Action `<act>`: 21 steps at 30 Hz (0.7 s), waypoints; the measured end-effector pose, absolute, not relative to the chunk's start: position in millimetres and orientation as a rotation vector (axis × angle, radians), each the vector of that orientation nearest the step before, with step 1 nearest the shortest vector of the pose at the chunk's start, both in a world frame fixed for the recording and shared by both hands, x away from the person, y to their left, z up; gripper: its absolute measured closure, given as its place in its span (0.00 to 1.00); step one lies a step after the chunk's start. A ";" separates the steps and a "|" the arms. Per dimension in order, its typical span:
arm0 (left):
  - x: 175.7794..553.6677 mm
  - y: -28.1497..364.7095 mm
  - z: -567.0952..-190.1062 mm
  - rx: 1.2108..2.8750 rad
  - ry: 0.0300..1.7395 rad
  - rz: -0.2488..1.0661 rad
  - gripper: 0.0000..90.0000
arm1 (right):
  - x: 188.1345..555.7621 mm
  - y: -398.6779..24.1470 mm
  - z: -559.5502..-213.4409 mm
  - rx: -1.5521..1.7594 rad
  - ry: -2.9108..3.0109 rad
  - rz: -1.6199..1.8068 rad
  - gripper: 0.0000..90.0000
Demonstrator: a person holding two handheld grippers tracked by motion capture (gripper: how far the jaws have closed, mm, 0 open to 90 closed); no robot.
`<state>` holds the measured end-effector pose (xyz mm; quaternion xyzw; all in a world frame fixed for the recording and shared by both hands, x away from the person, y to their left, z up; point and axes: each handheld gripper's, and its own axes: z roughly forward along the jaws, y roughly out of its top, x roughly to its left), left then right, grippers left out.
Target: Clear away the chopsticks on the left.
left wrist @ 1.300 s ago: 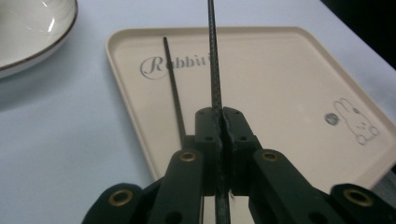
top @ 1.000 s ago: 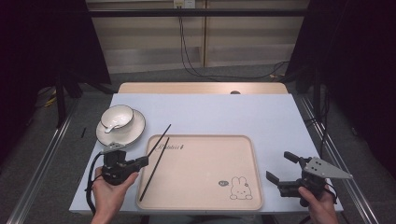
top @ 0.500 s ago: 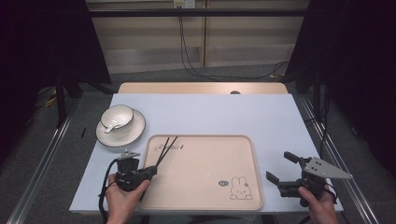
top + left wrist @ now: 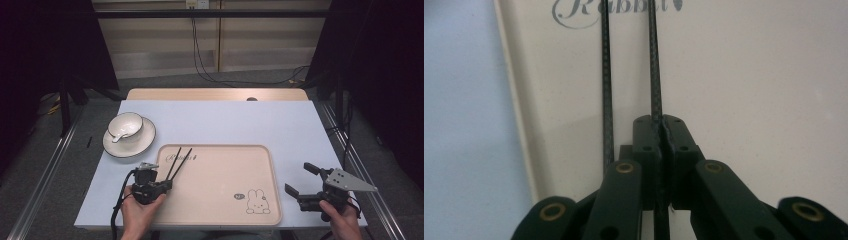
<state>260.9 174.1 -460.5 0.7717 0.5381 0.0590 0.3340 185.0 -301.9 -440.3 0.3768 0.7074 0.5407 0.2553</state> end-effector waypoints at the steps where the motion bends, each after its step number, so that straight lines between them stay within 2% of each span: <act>1: 261.0 172.9 -461.5 2.011 1.410 0.150 0.95 | 184.9 -301.8 -440.2 1.021 1.922 1.468 0.03; 21: 261.8 173.4 -463.0 2.020 1.415 0.158 0.95 | 185.1 -301.6 -440.4 1.018 1.925 1.463 0.03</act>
